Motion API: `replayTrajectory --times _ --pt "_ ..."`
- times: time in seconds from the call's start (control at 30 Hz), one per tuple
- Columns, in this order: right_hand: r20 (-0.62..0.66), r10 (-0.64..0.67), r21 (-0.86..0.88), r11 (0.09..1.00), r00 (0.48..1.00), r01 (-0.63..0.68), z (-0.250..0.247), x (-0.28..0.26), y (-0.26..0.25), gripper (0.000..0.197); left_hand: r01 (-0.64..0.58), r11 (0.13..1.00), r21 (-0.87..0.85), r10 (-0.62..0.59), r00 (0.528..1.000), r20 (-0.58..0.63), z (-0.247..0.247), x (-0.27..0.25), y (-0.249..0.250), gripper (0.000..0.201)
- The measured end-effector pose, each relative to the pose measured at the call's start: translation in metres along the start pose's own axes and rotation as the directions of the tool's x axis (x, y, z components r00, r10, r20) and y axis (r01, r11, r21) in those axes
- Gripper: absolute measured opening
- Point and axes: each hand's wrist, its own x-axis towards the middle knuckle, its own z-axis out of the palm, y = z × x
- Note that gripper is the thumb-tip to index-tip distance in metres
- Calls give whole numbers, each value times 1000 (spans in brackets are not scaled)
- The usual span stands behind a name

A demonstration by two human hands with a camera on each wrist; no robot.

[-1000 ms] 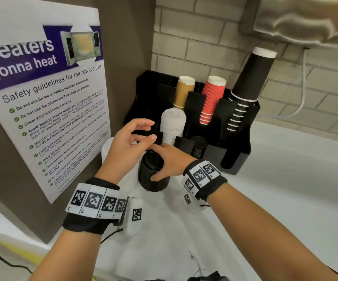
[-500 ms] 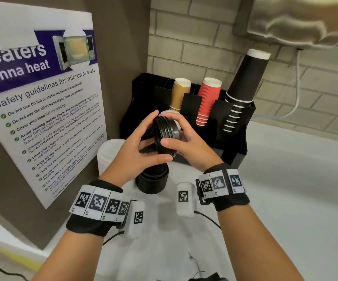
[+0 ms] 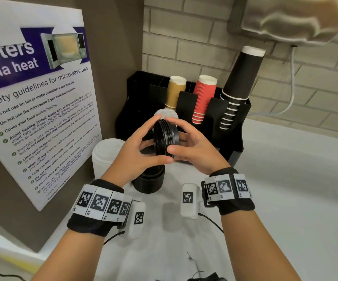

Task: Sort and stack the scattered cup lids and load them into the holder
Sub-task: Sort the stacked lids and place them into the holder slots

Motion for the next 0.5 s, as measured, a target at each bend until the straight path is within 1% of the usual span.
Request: replayTrajectory --times 0.13,0.23,0.3,0.33,0.37,0.43,0.5 --pt "-77 -36 -71 997 996 31 5 0 -3 68 -19 1000 -20 19 1000 -4 4 2 -3 90" --pt "-85 -53 -106 993 995 44 4 0 -7 68 -29 999 -29 29 1000 8 4 4 -5 91" --pt "-97 -89 -157 985 991 73 -1 3 -12 67 3 998 -64 -2 1000 9 3 5 -4 91" --pt "-126 -119 -199 976 985 92 -7 7 -15 66 22 998 -61 -22 1000 -6 1 6 -4 90" --pt "-176 -153 -242 964 972 108 -15 11 -18 66 37 999 -39 -38 999 -37 -2 6 -3 86" --pt "-316 -207 -317 943 926 103 -36 22 -21 68 60 998 26 -56 991 -119 -8 5 -1 75" --pt "-415 -218 -425 905 883 23 -58 33 -19 70 78 994 83 -61 981 -185 -15 4 0 62"
